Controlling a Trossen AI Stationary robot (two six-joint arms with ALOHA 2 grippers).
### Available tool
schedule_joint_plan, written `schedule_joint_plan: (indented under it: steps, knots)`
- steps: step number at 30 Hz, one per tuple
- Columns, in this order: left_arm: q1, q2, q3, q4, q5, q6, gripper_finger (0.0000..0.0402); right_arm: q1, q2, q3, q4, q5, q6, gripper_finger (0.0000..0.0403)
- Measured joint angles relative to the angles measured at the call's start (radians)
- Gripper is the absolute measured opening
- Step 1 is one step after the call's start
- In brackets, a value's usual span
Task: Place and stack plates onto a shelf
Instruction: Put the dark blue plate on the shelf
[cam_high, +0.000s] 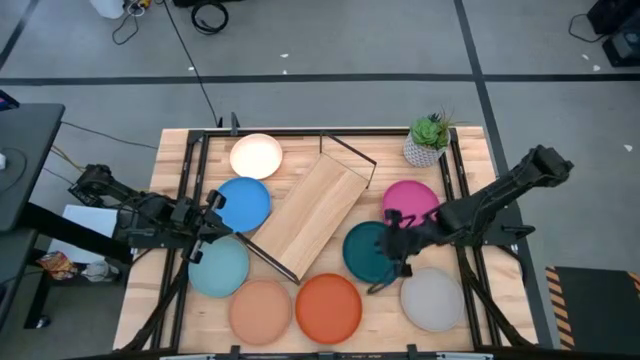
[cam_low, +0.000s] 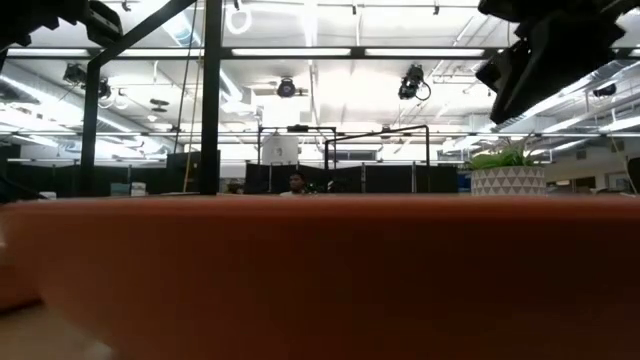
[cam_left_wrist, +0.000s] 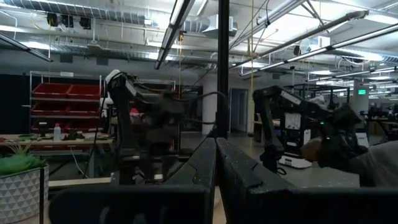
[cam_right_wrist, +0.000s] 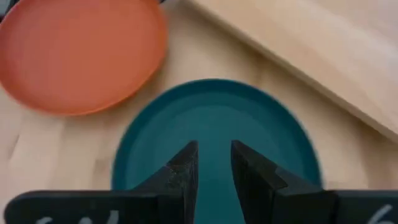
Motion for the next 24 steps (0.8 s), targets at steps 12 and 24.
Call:
schedule_joint_plan:
  steps: [12, 24]
  knots:
    - [0.0, 0.0, 0.0, -0.015, 0.0, 0.0, 0.002, 0.137, 0.316, 0.263, -0.138, -0.028, 0.128, 0.0167]
    - [0.0, 0.0, 0.0, -0.017, 0.0, 0.0, 0.002, 0.136, 0.559, 0.425, -0.43, -0.181, 0.238, 0.02]
